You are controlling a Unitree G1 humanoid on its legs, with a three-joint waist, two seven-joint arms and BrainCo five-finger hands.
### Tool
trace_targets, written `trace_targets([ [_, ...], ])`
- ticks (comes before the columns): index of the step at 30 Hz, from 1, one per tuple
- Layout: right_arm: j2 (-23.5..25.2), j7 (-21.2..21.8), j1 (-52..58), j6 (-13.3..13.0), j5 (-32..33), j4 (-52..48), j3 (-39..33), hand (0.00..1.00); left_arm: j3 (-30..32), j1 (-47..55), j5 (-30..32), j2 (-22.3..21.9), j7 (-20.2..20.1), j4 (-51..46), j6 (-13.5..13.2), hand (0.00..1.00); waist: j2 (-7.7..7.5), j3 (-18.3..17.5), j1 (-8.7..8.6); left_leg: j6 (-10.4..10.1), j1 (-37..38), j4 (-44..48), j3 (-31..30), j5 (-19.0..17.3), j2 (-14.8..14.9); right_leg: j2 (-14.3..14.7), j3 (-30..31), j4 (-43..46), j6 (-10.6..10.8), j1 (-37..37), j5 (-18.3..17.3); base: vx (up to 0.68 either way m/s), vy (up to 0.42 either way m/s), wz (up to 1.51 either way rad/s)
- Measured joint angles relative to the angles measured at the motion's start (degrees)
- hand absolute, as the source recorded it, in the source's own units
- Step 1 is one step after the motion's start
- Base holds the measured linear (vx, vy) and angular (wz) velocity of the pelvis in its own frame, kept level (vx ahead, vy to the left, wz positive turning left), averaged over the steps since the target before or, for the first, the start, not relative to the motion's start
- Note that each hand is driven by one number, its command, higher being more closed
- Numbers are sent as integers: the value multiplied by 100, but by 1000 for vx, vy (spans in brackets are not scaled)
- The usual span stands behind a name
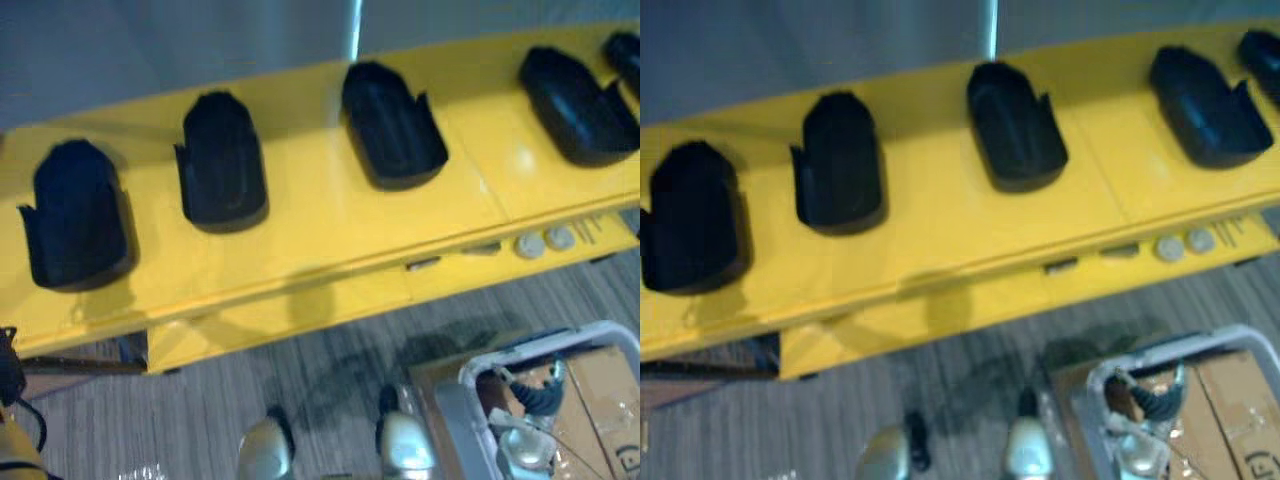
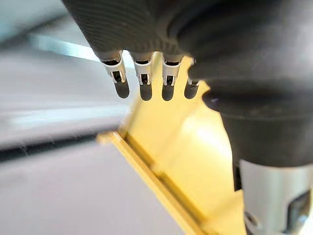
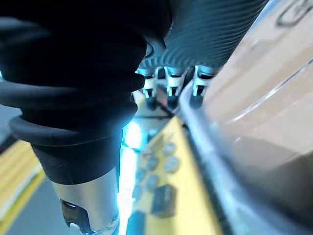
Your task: Walk over and take plastic housings, then place them on the shelf
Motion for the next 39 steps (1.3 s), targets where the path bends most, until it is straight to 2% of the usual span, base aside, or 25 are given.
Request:
trace_targets([
  [2,147,26,202,12,-103,-4,-1,0,907,1356,-522,-709,-483,-959,-208,100,61,-240,100,-35,161,-198,-73,58,-10,-1,-154,-140,-11,209,-8,99,-14,20],
  [3,199,33,251,26,-134,-4,-2,0,1108,1704,-662,-920,-607,-1186,-234,100,66,-305,118,-46,159,-228,-115,69,-15,1,-214,-173,-19,243,-13,68,-12,30],
  [4,317,36,320,87,-249,-35,-20,0,1460,2381,-903,-1364,-864,-1566,-312,100,47,-340,168,-56,235,-324,-181,124,-39,6,-275,-203,-23,338,-15,43,-11,23],
  [5,377,38,363,106,-284,-53,-27,0,1622,2728,-998,-1626,-1005,-1758,-335,100,23,-365,220,-58,273,-377,-189,164,-50,6,-295,-215,-24,363,-15,44,-26,34],
  [6,514,41,471,140,-378,-95,-99,0,1841,3364,-1177,-2232,-1282,-2179,-412,100,-23,-403,284,-67,315,-474,-311,217,-84,-5,-429,-269,-39,466,-24,32,-33,45],
  [7,676,39,600,209,-487,-197,-225,0,1950,4042,-1380,-2891,-1558,-2708,-460,100,-102,-462,319,-65,324,-550,-436,277,-124,-31,-575,-310,-49,532,-30,33,-34,50],
  [8,751,39,660,238,-500,-282,-281,0,1973,4391,-1443,-3218,-1715,-2977,-465,100,-123,-473,373,-67,327,-568,-464,286,-127,-35,-600,-311,-50,546,-30,22,-11,42],
  [9,890,23,784,278,-501,-437,-383,0,1941,5213,-1578,-3981,-2106,-3514,-507,100,-175,-503,483,-67,322,-569,-524,290,-149,-51,-691,-336,-54,596,-32,7,2,25],
  [10,930,14,840,297,-503,-493,-408,0,1898,5504,-1585,-4252,-2232,-3687,-533,100,-175,-503,489,-58,315,-568,-591,295,-173,-78,-738,-348,-60,638,-36,-5,13,40],
  [11,978,-20,928,356,-516,-539,-458,0,1770,6067,-1580,-4751,-2466,-4050,-604,100,-234,-534,513,-43,315,-581,-685,305,-216,-104,-841,-361,-73,721,-44,-36,15,34],
  [13,1039,-37,927,425,-549,-538,-551,0,1652,6458,-1531,-5046,-2603,-4285,-720,100,-252,-544,566,-29,221,-553,-735,291,-251,-140,-877,-392,-111,745,-68,-65,17,22],
  [17,1042,-39,955,545,-559,-492,-592,0,1165,6845,-1524,-5397,-3038,-4404,-903,100,-187,-540,568,14,100,-477,-730,264,-303,-190,-897,-390,-131,687,-82,-86,14,6],
  [20,1038,-43,1049,682,-552,-465,-594,0,865,6989,-1519,-5493,-3432,-4442,-900,100,-107,-448,547,70,-38,-271,-751,218,-289,-198,-971,-389,-103,669,-64,-44,14,7],
  [24,1000,-45,1081,752,-484,-349,-630,0,632,7109,-1522,-5595,-3540,-4412,-808,100,-84,-438,521,70,-272,-9,-788,119,-277,-212,-1013,-365,-5,588,1,16,32,5],
  [30,946,-46,1010,719,-480,-126,-624,0,412,7003,-1493,-5598,-3250,-3982,-583,100,-189,-321,506,114,-318,198,-752,-53,-307,-293,-983,-301,-4,588,1,27,48,-1],
  [34,734,-44,992,678,-478,3,-623,0,424,6734,-1487,-5440,-2759,-3712,-443,100,-170,-251,506,148,-376,340,-645,-164,-311,-333,-852,-207,-4,470,1,1,55,-11],
  [37,547,-44,931,608,-478,5,-626,0,463,6457,-1489,-5240,-2474,-3554,-360,100,-76,-95,420,170,-387,493,-593,-265,-304,-360,-801,-177,-4,470,1,-11,56,-13],
  [39,502,-43,879,602,-479,4,-627,0,474,6260,-1490,-5130,-2377,-3502,-310,100,-76,-36,400,183,-394,498,-519,-277,-304,-368,-714,-126,-4,385,1,-34,51,-16],
])
